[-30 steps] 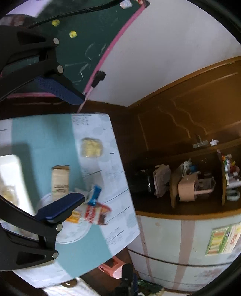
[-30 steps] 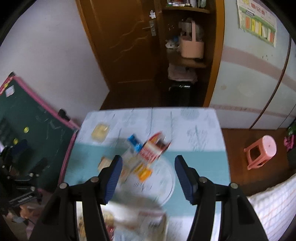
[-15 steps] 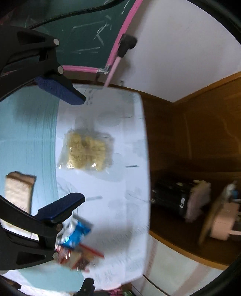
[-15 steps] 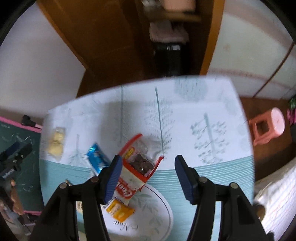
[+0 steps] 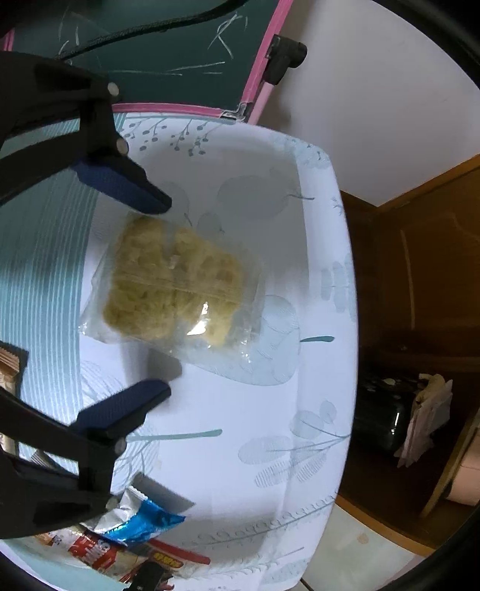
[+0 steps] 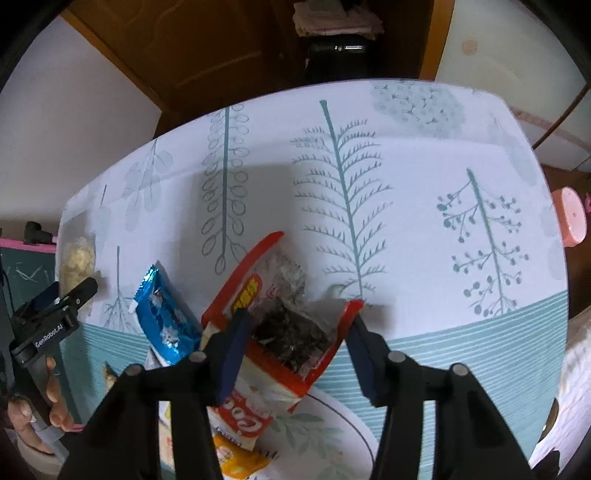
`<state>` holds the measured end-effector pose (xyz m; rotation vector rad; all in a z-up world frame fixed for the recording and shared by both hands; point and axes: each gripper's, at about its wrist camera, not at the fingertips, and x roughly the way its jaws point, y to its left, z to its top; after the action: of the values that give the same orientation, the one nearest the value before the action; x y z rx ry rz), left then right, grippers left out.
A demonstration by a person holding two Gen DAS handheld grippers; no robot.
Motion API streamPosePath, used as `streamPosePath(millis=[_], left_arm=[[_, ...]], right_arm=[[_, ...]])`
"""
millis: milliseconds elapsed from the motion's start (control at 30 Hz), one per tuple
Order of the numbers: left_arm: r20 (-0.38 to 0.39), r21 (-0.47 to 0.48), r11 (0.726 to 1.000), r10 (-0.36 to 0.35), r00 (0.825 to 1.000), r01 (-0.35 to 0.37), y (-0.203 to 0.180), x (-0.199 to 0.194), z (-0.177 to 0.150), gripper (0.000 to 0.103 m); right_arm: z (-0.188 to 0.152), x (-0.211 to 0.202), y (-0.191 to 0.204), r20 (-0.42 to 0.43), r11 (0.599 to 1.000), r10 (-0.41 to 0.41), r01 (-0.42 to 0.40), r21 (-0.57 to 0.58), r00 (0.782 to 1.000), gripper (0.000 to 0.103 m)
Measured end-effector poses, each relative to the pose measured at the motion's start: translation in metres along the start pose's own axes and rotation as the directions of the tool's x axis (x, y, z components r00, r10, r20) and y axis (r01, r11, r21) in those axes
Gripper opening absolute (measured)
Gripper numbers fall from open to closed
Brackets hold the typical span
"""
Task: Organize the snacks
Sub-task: 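Grasp the clear noodle bag with the left gripper while the right grasps the red-white Cookies box, then carry both items over the white tray and release them inside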
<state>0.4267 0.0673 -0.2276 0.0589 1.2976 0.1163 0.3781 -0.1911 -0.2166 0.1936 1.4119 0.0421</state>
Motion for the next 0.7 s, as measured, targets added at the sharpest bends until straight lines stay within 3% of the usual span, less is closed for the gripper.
streamPosePath(millis=[100,133,433,700], left_arm=[[0.013,-0.007,1.000,-0.017,1.000,0.017,0.001,-0.002,0.001,0.075],[0.016,-0.004,1.000,-0.026,1.000,0.027,0.000,-0.004,0.001,0.062],[0.031,-0.025,0.999,-0.022,0.999,0.023,0.007,-0.022,-0.010,0.059],[0.117,-0.014,0.998,-0.061,0.991,0.063,0.019,-0.099,-0.034,0.059]], right_arm=[[-0.004,-0.001,-0.002,0.010,1.000,0.009,-0.009,0.012,1.000,0.045],[-0.005,-0.003,-0.003,0.019,1.000,0.011,-0.011,0.016,1.000,0.042],[-0.027,-0.034,-0.017,0.110,1.000,-0.017,0.015,0.027,0.994,0.040],[-0.042,-0.098,-0.028,0.239,0.999,-0.016,0.006,0.046,0.971,0.040]])
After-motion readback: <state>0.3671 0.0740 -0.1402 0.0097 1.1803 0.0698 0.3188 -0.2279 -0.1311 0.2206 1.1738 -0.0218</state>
